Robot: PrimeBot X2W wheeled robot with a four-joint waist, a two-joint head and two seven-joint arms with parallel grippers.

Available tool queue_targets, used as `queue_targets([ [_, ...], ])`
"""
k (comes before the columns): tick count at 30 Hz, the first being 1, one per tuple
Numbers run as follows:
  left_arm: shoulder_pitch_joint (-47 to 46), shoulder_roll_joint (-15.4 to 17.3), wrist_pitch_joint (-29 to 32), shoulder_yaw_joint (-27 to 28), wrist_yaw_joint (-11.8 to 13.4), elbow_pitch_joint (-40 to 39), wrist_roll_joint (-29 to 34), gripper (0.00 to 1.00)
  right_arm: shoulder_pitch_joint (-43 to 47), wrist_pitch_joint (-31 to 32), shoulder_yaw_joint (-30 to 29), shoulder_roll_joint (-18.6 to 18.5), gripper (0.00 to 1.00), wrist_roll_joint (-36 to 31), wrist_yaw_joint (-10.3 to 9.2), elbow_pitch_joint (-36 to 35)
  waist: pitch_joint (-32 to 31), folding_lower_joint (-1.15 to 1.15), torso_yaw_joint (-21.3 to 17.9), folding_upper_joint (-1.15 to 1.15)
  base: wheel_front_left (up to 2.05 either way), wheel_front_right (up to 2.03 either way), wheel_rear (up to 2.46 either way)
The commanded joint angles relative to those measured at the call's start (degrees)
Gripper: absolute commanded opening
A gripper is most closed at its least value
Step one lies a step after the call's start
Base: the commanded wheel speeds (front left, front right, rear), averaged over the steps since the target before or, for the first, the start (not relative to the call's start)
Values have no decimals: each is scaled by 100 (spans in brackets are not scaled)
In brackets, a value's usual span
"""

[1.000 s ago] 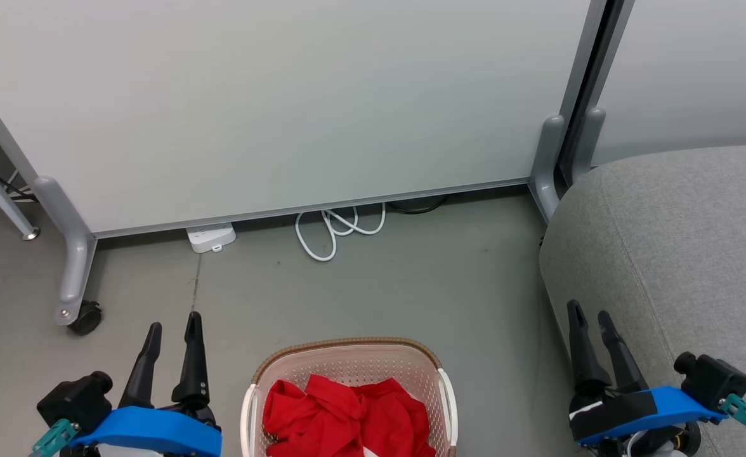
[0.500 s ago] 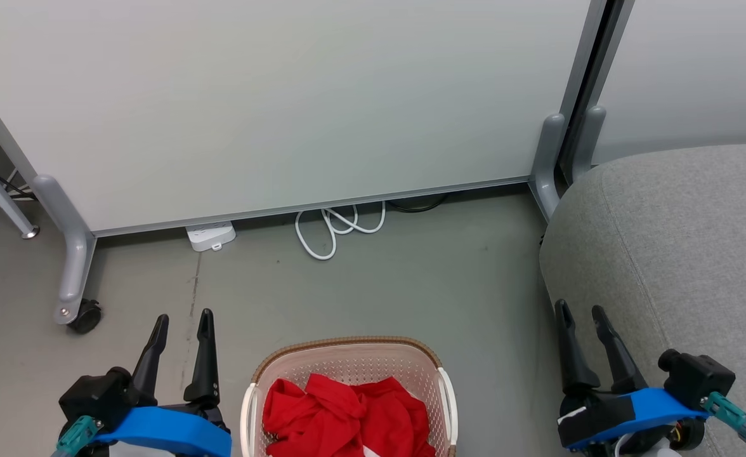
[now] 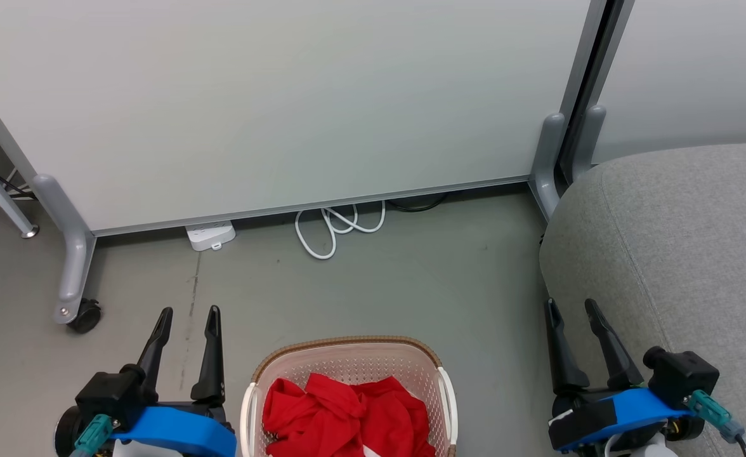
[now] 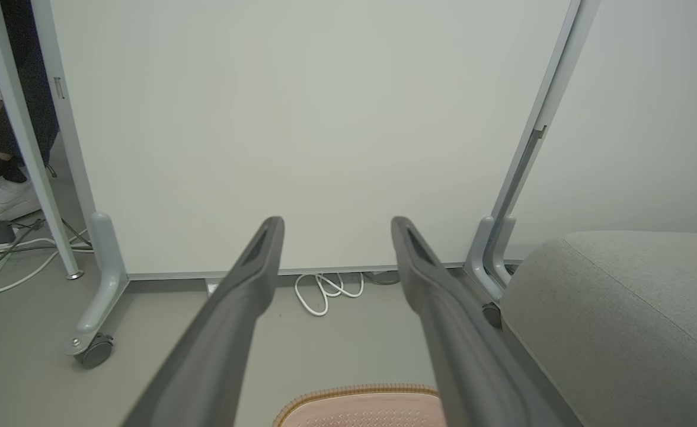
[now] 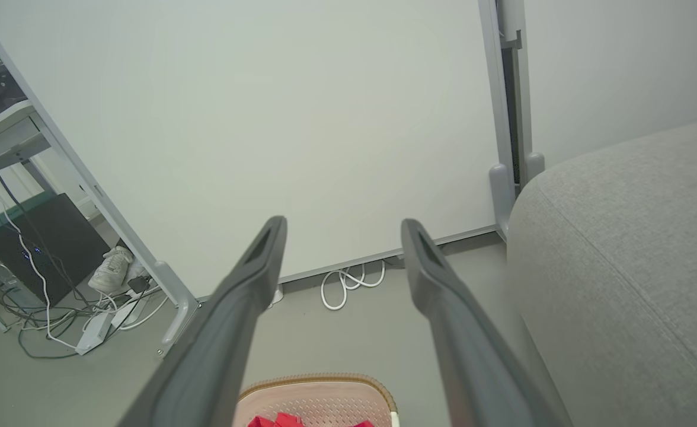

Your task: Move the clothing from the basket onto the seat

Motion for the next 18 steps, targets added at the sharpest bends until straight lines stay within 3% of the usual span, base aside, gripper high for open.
queue_targets([
  [1,-82,40,-50,-23,-10,-10,134,100,-81,-46,28,-17,100,-139,0,-4,-1,0,-2,0,0,0,0],
  [18,-79,-1,-238,-34,-66,27,863,100,-85,-226,153,-18,100,-837,-1,44,-3,0,-6,0,0,0,0],
])
